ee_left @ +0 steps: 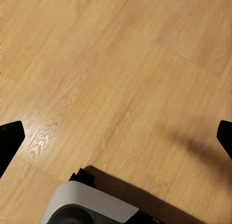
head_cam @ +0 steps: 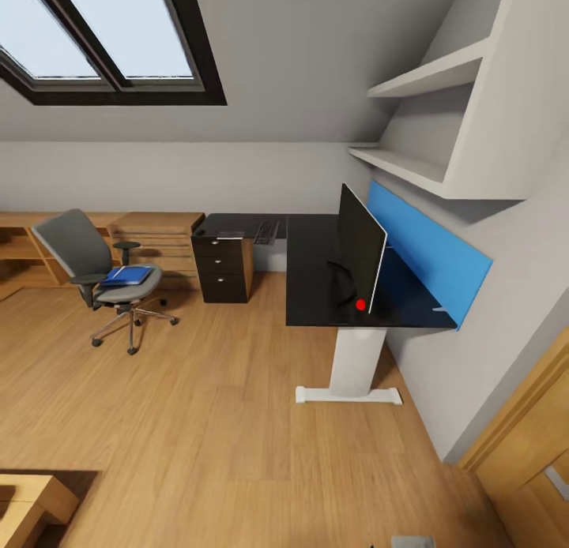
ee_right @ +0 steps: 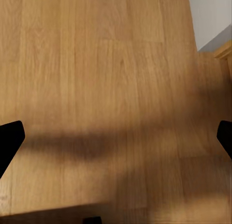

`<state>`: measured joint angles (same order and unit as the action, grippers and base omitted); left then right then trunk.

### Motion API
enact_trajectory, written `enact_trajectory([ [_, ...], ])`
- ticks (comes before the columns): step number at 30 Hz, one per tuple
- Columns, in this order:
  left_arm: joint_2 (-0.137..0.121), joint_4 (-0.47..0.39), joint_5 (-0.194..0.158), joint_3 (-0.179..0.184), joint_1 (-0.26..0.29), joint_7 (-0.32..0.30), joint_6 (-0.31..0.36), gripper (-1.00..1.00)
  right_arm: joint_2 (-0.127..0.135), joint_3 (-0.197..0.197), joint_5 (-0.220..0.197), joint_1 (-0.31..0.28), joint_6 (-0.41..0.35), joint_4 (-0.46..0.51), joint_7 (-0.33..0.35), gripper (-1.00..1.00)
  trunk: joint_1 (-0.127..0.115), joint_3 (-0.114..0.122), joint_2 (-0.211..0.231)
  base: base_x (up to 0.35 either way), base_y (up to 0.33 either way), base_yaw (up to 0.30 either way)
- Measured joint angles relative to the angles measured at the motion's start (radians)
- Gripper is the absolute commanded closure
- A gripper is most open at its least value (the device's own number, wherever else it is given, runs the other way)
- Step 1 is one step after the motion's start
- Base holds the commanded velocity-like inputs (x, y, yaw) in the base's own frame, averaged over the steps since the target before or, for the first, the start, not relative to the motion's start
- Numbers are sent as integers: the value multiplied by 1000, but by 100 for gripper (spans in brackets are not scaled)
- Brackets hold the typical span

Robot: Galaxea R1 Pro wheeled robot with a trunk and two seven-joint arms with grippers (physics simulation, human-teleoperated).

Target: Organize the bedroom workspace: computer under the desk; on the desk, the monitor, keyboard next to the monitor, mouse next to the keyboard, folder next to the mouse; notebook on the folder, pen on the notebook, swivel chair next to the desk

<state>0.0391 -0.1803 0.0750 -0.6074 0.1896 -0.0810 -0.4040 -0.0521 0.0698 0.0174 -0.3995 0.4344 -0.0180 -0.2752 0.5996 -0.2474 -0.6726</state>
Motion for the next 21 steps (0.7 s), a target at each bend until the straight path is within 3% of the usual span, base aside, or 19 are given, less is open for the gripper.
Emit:
enact_trajectory([
  [12,-2,27,2,1,0,2,0,-100,1,0,1,5,14,0,1,-100,-46,44,84,0,0,-164],
  [17,-3,42,5,5,0,2,-3,-100,11,-1,1,33,42,1,-5,-100,-65,64,119,0,0,-222],
  [18,-3,43,5,5,0,3,-3,-100,30,-4,-1,74,208,1,-5,-100,-69,68,126,0,0,-224],
  [21,-7,45,5,5,0,3,-2,-100,49,-1,1,95,247,0,-1,-100,-81,81,147,0,0,-224],
])
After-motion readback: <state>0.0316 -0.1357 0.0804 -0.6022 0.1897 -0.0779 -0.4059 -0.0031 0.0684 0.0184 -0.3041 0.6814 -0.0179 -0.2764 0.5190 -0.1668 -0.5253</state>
